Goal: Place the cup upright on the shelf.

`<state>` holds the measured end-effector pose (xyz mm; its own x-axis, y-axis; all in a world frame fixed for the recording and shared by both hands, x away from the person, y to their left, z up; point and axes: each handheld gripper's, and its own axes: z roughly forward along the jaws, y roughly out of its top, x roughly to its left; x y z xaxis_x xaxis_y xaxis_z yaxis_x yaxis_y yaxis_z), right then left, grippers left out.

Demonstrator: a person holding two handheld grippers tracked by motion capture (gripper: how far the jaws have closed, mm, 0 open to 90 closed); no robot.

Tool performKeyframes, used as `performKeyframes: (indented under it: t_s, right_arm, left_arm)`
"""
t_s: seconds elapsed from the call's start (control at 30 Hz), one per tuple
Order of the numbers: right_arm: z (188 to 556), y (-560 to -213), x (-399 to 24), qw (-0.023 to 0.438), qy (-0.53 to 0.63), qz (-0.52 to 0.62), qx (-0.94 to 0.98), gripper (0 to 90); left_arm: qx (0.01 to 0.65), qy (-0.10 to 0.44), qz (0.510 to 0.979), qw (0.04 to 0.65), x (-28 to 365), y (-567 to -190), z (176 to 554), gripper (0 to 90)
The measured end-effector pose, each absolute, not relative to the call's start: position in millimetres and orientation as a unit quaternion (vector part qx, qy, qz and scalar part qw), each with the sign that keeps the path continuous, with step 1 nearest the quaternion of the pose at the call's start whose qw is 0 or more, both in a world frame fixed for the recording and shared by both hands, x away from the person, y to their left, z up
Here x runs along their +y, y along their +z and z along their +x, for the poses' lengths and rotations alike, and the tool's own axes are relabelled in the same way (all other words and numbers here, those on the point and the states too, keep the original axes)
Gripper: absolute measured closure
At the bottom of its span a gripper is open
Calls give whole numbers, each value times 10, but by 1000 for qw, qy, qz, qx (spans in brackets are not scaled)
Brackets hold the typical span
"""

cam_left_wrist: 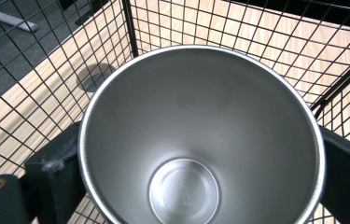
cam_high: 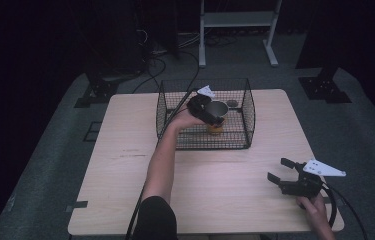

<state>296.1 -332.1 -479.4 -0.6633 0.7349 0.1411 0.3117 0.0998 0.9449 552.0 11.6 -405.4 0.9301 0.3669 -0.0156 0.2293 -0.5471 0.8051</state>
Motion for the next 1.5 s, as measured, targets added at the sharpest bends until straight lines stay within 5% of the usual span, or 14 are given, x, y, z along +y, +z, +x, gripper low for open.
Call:
performKeyframes:
  t_s: [1.5]
  right_arm:
    - [2956, -4792, -3308, 195, 557, 366, 720, 129]
  left_arm:
    - [152, 122, 832, 519, 289, -3520, 5257, 0]
